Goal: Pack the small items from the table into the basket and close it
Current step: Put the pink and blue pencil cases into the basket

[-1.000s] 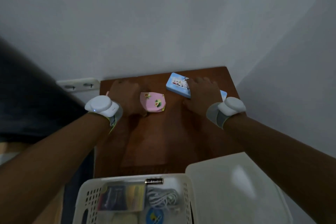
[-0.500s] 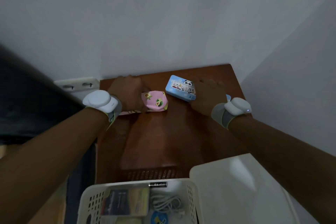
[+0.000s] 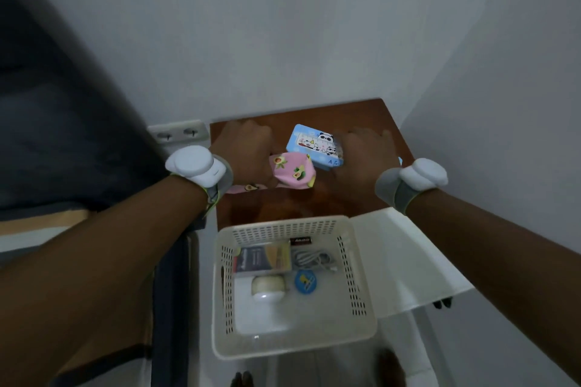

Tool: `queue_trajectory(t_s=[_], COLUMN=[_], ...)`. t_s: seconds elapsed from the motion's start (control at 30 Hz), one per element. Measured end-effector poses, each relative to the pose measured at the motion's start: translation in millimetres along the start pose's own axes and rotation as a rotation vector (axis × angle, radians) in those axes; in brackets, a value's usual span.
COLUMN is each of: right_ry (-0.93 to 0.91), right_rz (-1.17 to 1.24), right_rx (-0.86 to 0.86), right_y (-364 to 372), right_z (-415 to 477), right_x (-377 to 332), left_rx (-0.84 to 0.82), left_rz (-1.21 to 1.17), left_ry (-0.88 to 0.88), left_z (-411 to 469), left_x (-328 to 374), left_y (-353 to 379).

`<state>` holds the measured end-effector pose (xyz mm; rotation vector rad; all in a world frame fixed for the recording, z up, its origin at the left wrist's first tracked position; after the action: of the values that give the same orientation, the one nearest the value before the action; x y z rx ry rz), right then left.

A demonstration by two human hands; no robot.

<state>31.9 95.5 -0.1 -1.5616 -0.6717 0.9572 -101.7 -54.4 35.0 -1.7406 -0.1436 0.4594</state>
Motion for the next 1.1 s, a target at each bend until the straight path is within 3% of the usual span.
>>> queue_trajectory(t_s=[0.4, 0.6, 0.93, 1.1], right_ry=[-0.207, -0.227, -0.236, -0.242], right_rz=[-0.034, -0.030, -0.035, -0.041], right_rx=[-0.021, -0.025, -0.088, -0.124], right_y=[-17, -15, 1, 2], right_z=[-78, -100, -120, -127], right_x=[6, 6, -27, -53], left_rx=[0.043, -0.051, -0.033, -0.187], left_rz=[-0.057, -0.029, -0.154, -0.196], left_ry=[-0.095, -0.089, -0.174, -0.310], left_z=[-81, -101, -134, -155], left_x=[95, 123, 109, 61], left_y=[-2, 42, 53, 28])
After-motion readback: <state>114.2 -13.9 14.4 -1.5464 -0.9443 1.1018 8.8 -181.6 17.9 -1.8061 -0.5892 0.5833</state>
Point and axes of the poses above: each hand's wrist, its own z-axis towards the middle knuckle, its own y-axis out of the palm, x = y × z, the point moved 4 cm from there along z, towards the middle knuckle, and after that the axes turned 11 degrees about z, right-handed, at the moved point
